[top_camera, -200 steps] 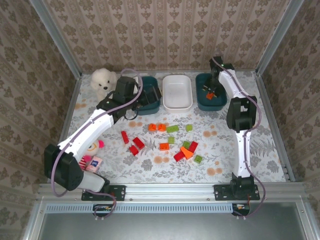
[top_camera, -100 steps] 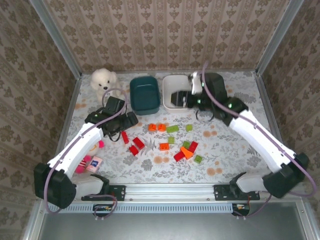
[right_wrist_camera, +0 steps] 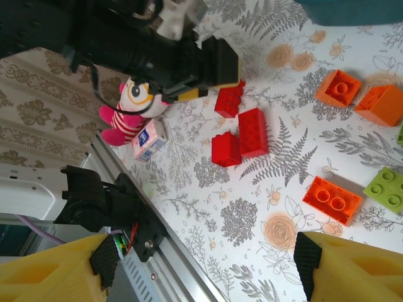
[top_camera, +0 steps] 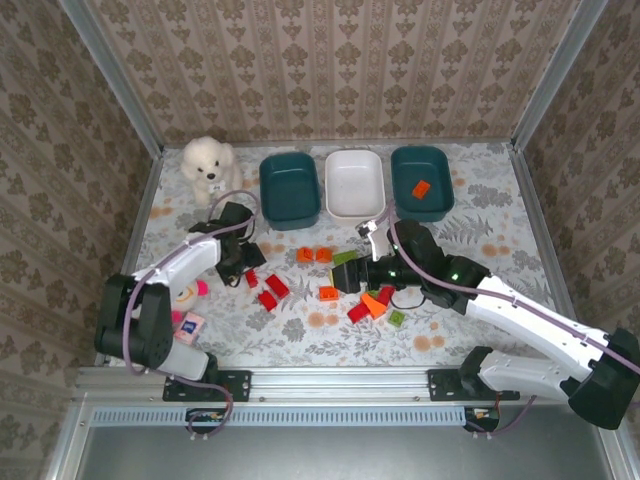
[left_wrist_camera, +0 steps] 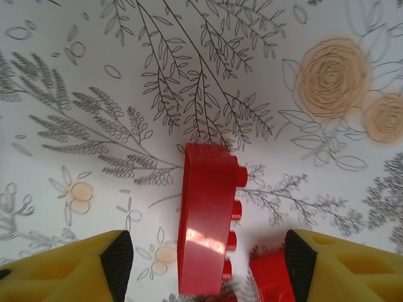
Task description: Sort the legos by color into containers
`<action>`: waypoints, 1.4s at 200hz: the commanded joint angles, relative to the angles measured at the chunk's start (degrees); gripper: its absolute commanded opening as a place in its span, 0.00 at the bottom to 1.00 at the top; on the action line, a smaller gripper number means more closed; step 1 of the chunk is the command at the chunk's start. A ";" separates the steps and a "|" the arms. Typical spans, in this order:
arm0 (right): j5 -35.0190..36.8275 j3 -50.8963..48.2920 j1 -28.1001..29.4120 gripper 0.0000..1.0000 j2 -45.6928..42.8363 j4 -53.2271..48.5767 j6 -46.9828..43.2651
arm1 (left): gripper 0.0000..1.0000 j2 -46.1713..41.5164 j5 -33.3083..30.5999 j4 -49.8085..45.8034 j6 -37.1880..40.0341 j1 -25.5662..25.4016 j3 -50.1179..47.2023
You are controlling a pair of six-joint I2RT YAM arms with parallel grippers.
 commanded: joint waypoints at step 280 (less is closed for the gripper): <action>15.99 7.52 -7.44 0.75 -0.61 -8.93 5.42 | 0.19 44.51 -0.93 -6.57 18.35 -3.57 64.74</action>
